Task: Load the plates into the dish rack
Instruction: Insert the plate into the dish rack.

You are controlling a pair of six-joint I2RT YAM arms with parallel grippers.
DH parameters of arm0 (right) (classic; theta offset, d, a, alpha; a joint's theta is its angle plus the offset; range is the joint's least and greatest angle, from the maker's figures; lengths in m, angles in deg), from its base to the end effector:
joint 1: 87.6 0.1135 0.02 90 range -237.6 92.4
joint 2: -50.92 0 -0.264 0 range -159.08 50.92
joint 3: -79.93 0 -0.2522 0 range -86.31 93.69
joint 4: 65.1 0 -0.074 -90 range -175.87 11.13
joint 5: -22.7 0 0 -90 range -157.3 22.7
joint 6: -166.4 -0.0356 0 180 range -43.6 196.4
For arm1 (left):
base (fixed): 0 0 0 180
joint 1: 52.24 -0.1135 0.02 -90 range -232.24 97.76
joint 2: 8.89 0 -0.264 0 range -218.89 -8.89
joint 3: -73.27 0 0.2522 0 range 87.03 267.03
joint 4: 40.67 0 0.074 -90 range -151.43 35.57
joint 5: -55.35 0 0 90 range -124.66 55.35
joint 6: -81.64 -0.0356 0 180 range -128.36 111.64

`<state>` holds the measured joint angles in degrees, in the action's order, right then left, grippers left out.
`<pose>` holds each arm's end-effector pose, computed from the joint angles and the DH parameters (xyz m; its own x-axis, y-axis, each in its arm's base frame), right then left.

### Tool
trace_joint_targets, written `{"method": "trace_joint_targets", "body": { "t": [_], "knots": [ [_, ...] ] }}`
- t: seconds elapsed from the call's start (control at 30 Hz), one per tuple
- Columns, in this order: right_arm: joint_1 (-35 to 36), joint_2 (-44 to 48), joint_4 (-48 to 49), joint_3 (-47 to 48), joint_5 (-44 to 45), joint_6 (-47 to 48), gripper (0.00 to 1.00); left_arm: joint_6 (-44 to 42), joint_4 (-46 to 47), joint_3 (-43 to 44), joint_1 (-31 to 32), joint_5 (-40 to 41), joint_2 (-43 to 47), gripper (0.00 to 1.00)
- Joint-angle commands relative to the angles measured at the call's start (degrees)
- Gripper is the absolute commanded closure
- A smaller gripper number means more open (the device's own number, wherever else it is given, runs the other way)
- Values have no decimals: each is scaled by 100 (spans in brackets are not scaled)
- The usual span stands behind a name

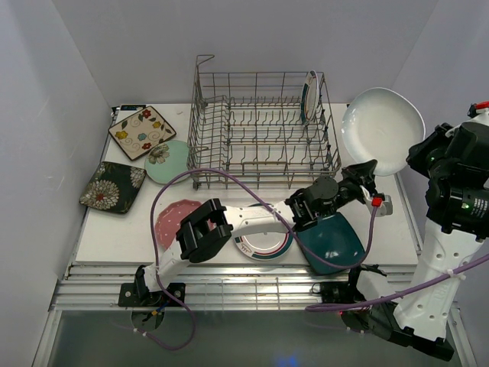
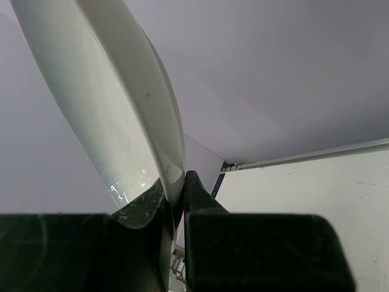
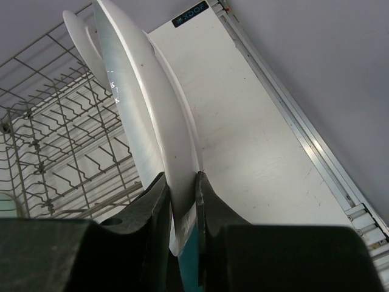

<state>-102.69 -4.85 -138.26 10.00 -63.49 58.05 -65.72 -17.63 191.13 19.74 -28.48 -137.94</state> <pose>0.1175 -0.0341 0.5012 -0.1953 0.3780 -0.9050 0.4024 0.8724 0.2775 0.1709 -0.5131 0.2920 0.8030 0.2379 -0.5464 0.4389 0.3843 0.8122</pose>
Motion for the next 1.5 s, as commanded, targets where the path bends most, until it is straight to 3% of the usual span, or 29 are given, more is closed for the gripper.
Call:
{"method": "trace_joint_targets", "body": {
  "t": [0.0,0.37,0.6,0.73,0.77,0.87,1.23,1.47],
  "knots": [
    [103,84,1184,450,-1523,-793,92,94,451,-3,-27,155,486,100],
    [129,-311,1229,713,-1770,-705,92,269,794,-214,-167,622,521,100],
    [436,-470,1307,635,-1463,-714,92,480,785,-302,-281,753,539,100],
    [1322,-742,1334,687,-279,-749,92,691,776,-302,-360,771,548,100],
    [1942,-803,1325,792,81,-749,92,822,768,-328,-378,771,565,100],
    [2712,-1137,1246,1081,944,-784,92,1086,706,-424,-475,736,662,100],
    [3679,-2192,710,2084,2386,-723,92,2062,619,-1084,-598,807,1128,100],
    [3759,-2711,359,2760,2660,-591,92,2519,487,-1233,-607,587,1251,100]
  ]
}}
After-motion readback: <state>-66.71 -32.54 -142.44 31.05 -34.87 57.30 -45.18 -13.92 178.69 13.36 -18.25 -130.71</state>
